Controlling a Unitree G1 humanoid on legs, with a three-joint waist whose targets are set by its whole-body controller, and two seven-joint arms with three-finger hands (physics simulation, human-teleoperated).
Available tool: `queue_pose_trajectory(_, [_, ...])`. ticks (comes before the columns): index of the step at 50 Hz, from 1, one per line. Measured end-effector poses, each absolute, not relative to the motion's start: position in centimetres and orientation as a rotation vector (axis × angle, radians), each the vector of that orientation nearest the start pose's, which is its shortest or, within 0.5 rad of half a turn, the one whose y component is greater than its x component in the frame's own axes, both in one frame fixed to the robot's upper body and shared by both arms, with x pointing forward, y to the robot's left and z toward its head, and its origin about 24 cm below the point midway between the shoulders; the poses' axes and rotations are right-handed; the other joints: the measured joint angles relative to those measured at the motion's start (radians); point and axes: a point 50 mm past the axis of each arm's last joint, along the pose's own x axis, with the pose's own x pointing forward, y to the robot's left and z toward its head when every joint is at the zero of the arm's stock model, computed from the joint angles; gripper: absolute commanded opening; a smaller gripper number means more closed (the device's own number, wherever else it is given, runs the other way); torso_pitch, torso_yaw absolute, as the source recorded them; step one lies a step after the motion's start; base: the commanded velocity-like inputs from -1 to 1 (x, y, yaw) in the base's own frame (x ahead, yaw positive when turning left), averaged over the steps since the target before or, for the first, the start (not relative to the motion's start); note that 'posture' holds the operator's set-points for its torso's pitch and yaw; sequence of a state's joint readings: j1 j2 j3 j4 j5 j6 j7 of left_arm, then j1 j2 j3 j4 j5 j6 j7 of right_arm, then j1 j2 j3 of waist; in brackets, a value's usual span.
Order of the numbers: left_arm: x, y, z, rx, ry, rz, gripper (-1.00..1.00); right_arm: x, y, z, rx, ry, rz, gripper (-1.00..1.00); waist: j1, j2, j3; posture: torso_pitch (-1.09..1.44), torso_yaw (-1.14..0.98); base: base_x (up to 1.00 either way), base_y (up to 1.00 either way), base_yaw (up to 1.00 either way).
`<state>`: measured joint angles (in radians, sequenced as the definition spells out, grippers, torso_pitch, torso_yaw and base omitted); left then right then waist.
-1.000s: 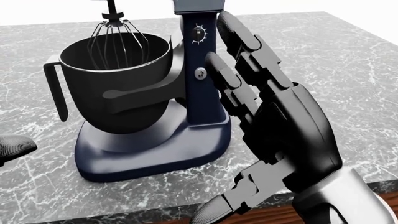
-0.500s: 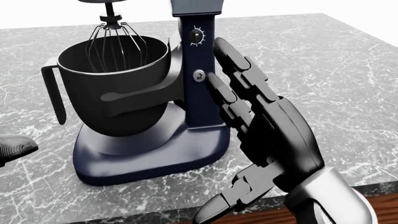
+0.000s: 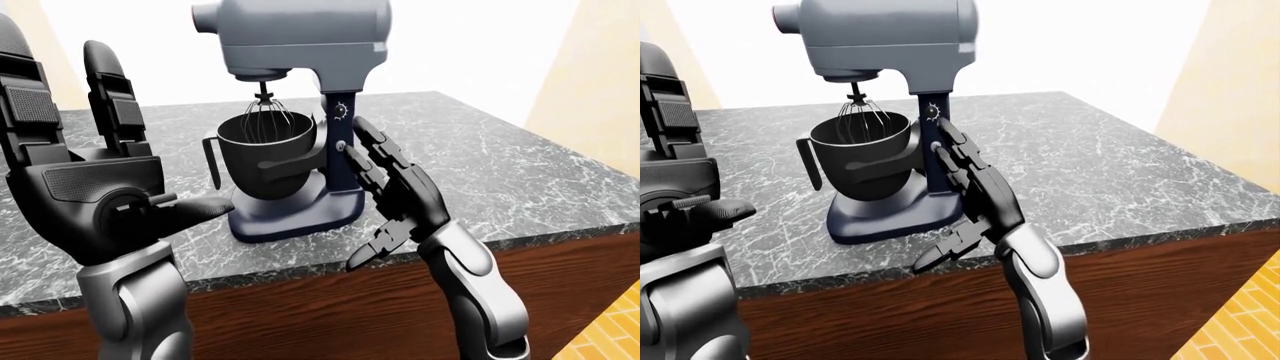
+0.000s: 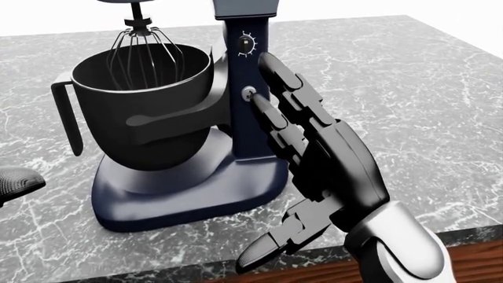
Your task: Open the stand mixer head.
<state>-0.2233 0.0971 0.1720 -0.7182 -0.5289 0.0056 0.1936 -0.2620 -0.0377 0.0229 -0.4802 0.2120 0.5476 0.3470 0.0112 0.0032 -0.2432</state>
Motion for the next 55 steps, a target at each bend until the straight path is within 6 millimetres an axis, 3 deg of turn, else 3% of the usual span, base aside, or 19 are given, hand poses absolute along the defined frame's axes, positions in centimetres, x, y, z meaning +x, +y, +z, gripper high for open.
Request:
queue_pose_trajectory(47, [21.1, 18.4, 24.2, -0.459, -0.891, 0.022, 1.0, 29.6, -9.7, 15.3, 0.092, -0.205, 0.605, 1.0, -0.003, 0.006, 0.001, -0.3, 0.0, 0.0, 0.0, 0.0])
queue_pose_trajectory(55, [21.2, 18.5, 24.1, -0.456, -0.888, 0.025, 1.0, 29.3, -9.9, 15.4, 0.085, -0.208, 0.591, 1.0, 0.001, 0.003, 0.004, -0.3, 0.0, 0.0, 0.0, 0.0])
